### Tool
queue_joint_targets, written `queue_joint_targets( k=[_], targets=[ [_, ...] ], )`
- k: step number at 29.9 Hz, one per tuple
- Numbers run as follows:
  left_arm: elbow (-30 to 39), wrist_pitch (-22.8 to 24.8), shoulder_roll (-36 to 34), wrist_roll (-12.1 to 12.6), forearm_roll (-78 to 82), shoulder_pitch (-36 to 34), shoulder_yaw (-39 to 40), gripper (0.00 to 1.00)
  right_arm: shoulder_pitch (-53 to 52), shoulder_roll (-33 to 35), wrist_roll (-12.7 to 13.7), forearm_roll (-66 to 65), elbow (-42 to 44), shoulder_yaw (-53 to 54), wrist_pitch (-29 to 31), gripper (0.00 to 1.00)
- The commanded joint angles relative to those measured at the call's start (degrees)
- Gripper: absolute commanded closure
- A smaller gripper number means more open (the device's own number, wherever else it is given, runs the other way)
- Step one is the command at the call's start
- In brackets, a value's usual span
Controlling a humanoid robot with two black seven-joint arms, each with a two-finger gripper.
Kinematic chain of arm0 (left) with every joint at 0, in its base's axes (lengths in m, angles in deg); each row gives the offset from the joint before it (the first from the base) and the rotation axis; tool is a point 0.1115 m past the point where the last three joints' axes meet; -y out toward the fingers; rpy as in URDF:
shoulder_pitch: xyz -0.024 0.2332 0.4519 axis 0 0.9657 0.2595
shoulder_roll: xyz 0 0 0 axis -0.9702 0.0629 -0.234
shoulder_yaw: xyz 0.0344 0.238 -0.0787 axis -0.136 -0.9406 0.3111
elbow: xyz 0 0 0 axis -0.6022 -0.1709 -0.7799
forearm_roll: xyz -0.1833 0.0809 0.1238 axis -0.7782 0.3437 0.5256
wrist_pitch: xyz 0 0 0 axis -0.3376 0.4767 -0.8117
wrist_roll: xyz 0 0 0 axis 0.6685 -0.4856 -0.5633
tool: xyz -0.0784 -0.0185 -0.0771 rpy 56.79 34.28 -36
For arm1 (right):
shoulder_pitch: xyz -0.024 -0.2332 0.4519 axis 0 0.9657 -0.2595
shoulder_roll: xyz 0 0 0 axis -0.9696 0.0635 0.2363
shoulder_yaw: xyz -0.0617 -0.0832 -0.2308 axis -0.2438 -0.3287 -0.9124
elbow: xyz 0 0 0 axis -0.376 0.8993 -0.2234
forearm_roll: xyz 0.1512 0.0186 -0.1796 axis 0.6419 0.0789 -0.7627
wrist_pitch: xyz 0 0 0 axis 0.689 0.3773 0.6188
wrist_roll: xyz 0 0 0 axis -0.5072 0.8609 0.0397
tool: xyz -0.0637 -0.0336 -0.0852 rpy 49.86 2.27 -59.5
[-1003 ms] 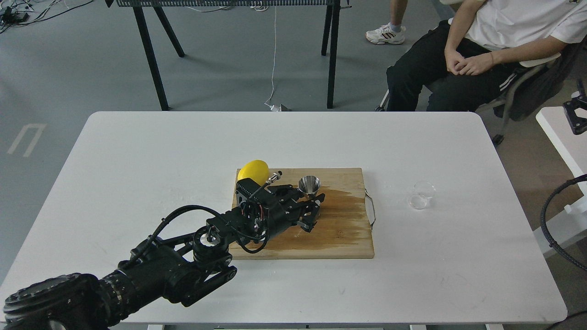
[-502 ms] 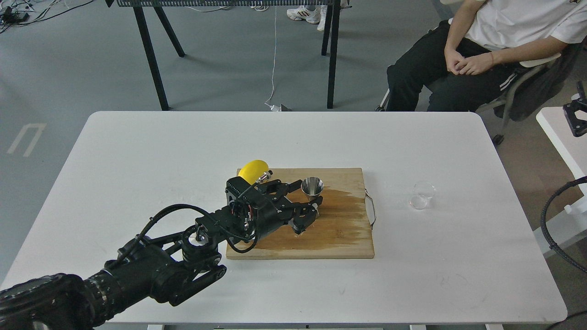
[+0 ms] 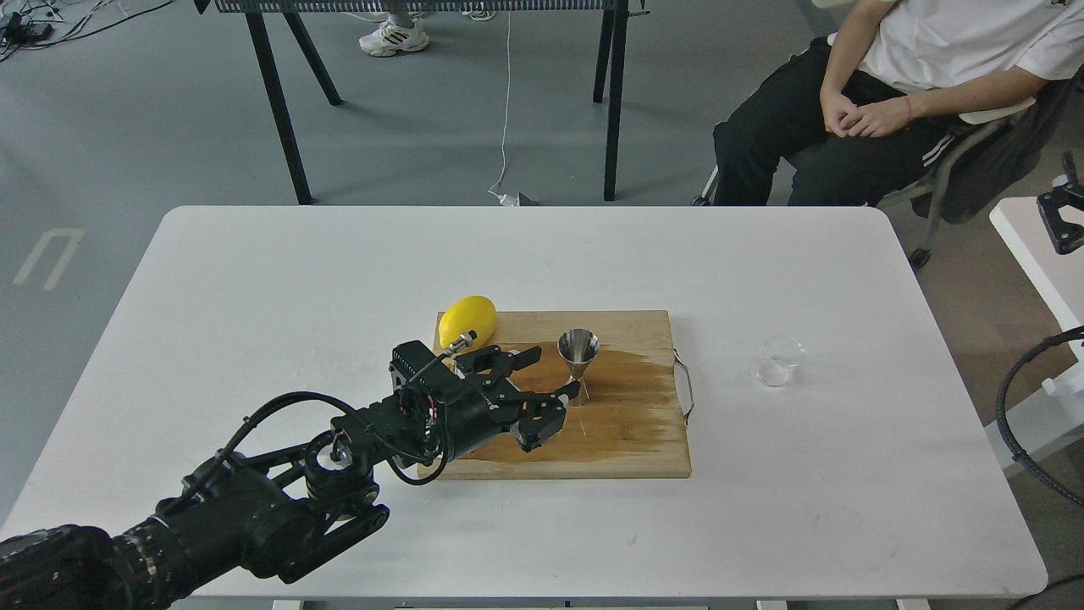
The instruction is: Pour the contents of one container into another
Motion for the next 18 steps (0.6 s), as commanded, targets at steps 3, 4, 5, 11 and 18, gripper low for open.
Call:
queue_joint_targets(
  k=[3,4,5,11,18],
  targets=[
    [5.7,-1.67,-6.4,0.02,0.0,2.35,0.36,0.25,0.08,0.26,0.0,0.0,0.17,-0.01,0.0,0.0],
    [7.1,-2.02,-7.89,0.02,0.0,2.88,0.79,0.24,0.09,0.26,0.17,-0.09,0.17,-0.01,0.0,0.0],
    [8.51,-2.11,-9.47,0.02,0.0,3.15,1.58,0.24,0.17,0.26,0.26,-0.09,0.17,-0.09,0.0,0.0],
    [13.01,-1.58,-16.16,-0.24,0.0,5.26,9.31,0.23,-0.18,1.23,0.61,-0.18,2.45,0.08,0.0,0.0],
    [13.01,-1.15,-19.68,-9.19,-15.88,1.22,11.17,0.22,0.0,2.37,0.79,-0.09,2.55,-0.01,0.0,0.0]
  ],
)
